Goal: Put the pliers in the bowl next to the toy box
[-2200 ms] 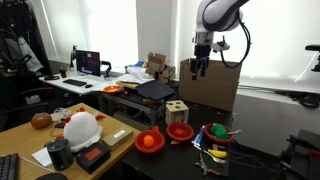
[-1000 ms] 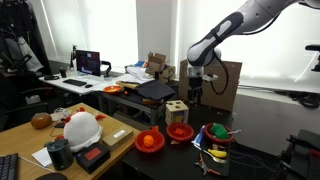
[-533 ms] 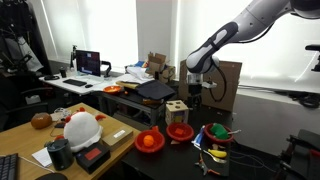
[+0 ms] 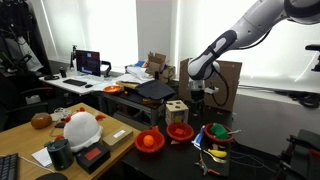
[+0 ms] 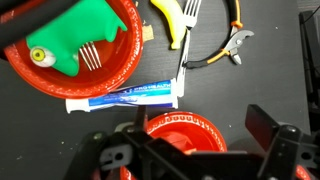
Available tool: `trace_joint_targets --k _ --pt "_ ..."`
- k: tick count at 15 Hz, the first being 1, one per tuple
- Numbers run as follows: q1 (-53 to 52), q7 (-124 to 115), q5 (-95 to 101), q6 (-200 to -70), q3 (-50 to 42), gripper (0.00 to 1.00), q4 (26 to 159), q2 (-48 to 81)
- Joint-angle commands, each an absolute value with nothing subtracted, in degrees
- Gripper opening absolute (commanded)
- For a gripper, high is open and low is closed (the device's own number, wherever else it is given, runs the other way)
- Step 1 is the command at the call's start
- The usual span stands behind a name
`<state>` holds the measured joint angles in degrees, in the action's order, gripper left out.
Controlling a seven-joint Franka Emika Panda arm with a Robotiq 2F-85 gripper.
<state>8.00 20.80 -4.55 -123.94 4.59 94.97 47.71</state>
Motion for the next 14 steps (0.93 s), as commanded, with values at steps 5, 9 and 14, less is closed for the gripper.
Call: trace_joint_targets --k 5,9,14 --pt "3.35 11.00 -1.09 -129.44 1.38 1.00 98.15 44.72" --pt "3.65 9.94 -1.90 -129.22 2.40 1.00 95.30 46.53" --pt "3.30 8.96 -1.93 -129.25 2.20 1.00 96.33 44.95"
